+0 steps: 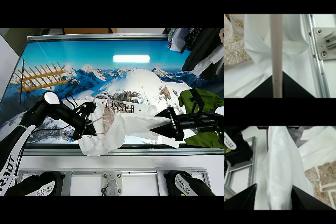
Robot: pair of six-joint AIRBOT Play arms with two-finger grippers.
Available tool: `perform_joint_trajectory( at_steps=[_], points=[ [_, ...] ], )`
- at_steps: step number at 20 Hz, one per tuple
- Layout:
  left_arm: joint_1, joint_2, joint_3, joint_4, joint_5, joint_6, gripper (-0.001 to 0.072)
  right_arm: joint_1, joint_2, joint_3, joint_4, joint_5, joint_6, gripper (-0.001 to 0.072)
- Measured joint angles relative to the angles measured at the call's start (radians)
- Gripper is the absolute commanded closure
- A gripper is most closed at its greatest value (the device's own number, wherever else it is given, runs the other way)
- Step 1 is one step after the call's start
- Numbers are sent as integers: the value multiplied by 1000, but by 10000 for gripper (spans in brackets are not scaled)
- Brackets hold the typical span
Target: Fold the clothes and pants, and hang the long-sleeved shirts on hangers.
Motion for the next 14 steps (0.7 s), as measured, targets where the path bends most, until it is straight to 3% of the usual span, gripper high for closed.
perform_joint_trajectory(
  at_steps=[7, 8, 9, 10, 14],
  points=[
    [0, 0, 0, -2, 0, 0, 691, 0, 0, 0, 8, 0, 0, 248],
    [0, 0, 0, -2, 0, 0, 692, 0, 0, 0, 9, 0, 0, 326],
    [0, 0, 0, -3, 0, 0, 691, 0, 0, 0, 9, 0, 0, 549],
    [0, 0, 0, -3, 0, 0, 691, 0, 0, 0, 9, -1, 0, 691],
    [0, 0, 0, -3, -1, 1, 691, 0, 0, 0, 9, -3, -2, 694]
  ],
)
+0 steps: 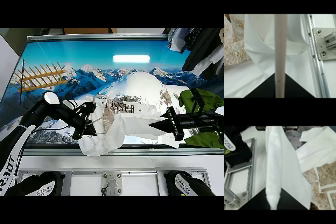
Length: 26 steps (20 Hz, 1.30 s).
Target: Fold the clothes and pants, and hang the long-sleeved shirts on hangers.
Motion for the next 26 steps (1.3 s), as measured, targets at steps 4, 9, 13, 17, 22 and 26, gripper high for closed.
perform_joint_trajectory(
  at_steps=[4, 9, 13, 17, 22, 26],
  points=[
    [0, 0, 0, 0, 0, 0, 691, 0, 0, 0, 0, 2, 0, 693],
    [0, 0, 0, 0, 1, 0, 691, 0, 0, 0, 0, 2, 1, 696],
    [0, 0, 0, 15, 2, -3, 691, 0, 0, 0, 0, 2, 1, 698],
    [-1, 0, 0, 44, -3, -52, 387, 1, 0, -1, 0, 2, 1, 699],
    [0, 0, 0, 67, 11, -132, 361, 2, 0, -1, -1, 5, 1, 700],
    [5, 1, 0, 68, 35, -200, 360, 2, 0, -1, 0, 3, 1, 700]
  ],
)
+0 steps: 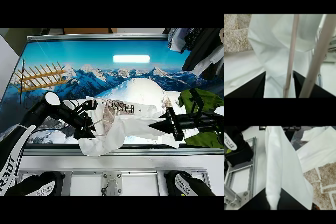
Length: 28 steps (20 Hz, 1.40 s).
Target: Fold the clothes and pants, and hang the long-sleeved shirts on hangers.
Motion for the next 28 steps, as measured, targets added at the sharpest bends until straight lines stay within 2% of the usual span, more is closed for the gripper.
perform_joint_trajectory(
  at_steps=[7, 13, 15, 22, 23, 25, 26, 27, 28],
  points=[
    [103, 34, 0, -103, 17, -93, 360, 0, 0, 0, 1, -5, 0, 700],
    [195, 128, 0, -139, 25, -128, 361, 0, 0, 0, 1, -20, 0, 700],
    [231, 168, 0, -149, 40, -164, 361, 0, 0, 0, 8, -28, 1, 701],
    [436, 340, 0, -145, 162, -413, 365, -1, 2, 1, 39, -50, 17, 701],
    [460, 363, 0, -145, 168, -460, 426, -1, 2, 1, 61, -63, 20, 701],
    [483, 399, 0, -109, 183, -576, 450, -1, 2, 1, 87, -83, 24, 700],
    [481, 415, 0, -63, 185, -657, 352, -1, 2, 1, 104, -94, 24, 701],
    [470, 427, 0, -14, 182, -734, 95, -1, 2, 1, 117, -104, 24, 701],
    [453, 435, 0, 35, 174, -813, -13, -1, 2, 1, 122, -113, 24, 701]
  ],
)
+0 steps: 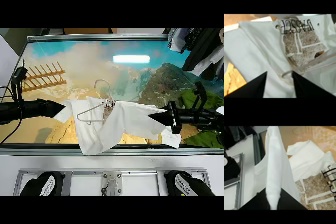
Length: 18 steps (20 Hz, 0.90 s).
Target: Fold the clothes and pants, and hang the long-sleeved shirts on hangers.
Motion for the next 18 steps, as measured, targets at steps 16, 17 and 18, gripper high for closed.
perform_joint_trajectory(
  at_steps=[16, 17, 18],
  points=[
    [-400, 77, -322, -40, 204, -810, 93, 0, 43, 0, 24, -60, 3, 700],
    [-404, 76, -337, -69, 215, -813, 93, 0, 43, 0, 24, -60, 3, 700],
    [-407, 70, -346, -100, 221, -808, 93, 0, 43, 0, 24, -60, 3, 700]
  ],
)
